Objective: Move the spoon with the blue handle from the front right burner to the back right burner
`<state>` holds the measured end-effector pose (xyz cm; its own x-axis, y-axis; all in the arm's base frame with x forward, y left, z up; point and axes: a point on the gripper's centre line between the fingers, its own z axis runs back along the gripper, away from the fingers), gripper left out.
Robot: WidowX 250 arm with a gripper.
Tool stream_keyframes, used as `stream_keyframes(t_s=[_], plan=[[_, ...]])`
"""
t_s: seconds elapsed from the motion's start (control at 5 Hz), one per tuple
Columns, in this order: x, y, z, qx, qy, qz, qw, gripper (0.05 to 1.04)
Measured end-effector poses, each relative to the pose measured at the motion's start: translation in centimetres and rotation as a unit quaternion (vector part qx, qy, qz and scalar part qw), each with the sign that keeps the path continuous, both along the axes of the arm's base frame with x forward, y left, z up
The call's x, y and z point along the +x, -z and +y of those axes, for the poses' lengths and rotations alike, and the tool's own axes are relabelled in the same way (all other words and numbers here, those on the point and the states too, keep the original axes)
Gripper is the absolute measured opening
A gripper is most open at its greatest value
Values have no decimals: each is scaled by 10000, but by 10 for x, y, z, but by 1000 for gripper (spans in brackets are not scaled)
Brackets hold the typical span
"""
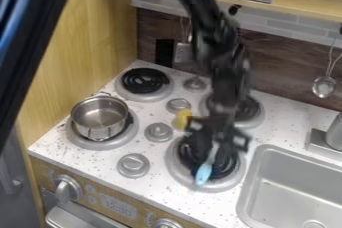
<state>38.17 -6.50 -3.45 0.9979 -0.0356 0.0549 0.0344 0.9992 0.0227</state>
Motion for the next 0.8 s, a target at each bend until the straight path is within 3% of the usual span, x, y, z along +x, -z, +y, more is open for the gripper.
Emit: stream_keyframes(t_s=[0.2,0.4,0.6,0.8], plan=[[5,-17,1,11,96,-178,9998,118],[4,-16,3,29,113,-157,9998,47],[-2,-13,4,32,142,-102,9998,61],[-23,-14,1,24,120,-42,9999,187]])
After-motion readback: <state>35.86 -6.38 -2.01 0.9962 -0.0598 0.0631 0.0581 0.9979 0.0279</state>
